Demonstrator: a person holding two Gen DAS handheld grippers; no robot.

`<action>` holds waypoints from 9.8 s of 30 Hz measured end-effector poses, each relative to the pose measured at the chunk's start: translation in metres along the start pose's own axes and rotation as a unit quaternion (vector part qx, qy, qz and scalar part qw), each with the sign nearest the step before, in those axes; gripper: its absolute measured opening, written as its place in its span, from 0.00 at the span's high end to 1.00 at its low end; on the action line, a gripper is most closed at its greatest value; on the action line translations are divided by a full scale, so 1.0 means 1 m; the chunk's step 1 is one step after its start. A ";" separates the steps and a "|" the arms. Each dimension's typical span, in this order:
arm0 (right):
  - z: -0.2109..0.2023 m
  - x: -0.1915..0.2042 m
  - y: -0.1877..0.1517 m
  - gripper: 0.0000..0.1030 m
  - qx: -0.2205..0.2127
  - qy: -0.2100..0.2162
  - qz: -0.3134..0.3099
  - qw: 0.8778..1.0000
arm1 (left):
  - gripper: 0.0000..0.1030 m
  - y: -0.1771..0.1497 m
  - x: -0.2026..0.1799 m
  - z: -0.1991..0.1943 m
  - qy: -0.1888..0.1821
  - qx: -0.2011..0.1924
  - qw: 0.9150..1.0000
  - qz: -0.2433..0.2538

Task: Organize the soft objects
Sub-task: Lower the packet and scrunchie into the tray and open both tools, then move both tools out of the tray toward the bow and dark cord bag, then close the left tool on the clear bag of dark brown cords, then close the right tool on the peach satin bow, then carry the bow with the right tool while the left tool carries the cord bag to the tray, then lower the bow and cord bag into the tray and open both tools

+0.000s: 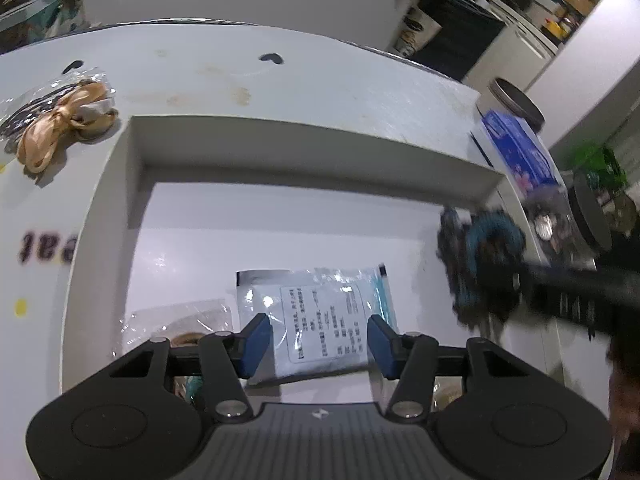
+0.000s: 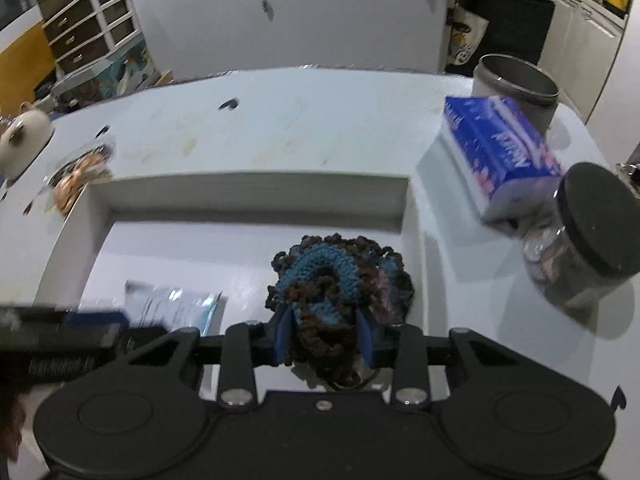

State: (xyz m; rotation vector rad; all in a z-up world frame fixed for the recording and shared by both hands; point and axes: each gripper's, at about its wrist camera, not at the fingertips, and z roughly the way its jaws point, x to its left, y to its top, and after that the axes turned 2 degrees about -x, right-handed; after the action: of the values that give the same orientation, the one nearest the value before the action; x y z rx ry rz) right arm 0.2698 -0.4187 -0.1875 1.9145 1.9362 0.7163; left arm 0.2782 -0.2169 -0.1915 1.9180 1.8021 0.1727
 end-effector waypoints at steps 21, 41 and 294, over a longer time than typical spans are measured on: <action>-0.069 -0.010 -0.009 0.62 -0.061 0.023 0.049 0.997 | 0.44 0.001 -0.014 -0.059 -0.015 -0.064 0.998 0.026; -0.122 0.003 -0.042 0.13 -0.116 -0.003 0.036 0.993 | 0.00 -0.023 -0.004 -0.121 0.019 -0.127 0.991 0.035; -0.011 0.034 0.008 0.45 -0.001 0.072 0.019 0.997 | 0.21 0.071 0.014 -0.024 -0.106 -0.025 0.885 0.453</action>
State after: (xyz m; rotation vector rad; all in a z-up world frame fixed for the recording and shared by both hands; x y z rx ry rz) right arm 0.2690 -0.3868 -0.1701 1.9507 1.9867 0.8894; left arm 0.3334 -0.1973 -0.1436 2.4762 0.6387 0.2966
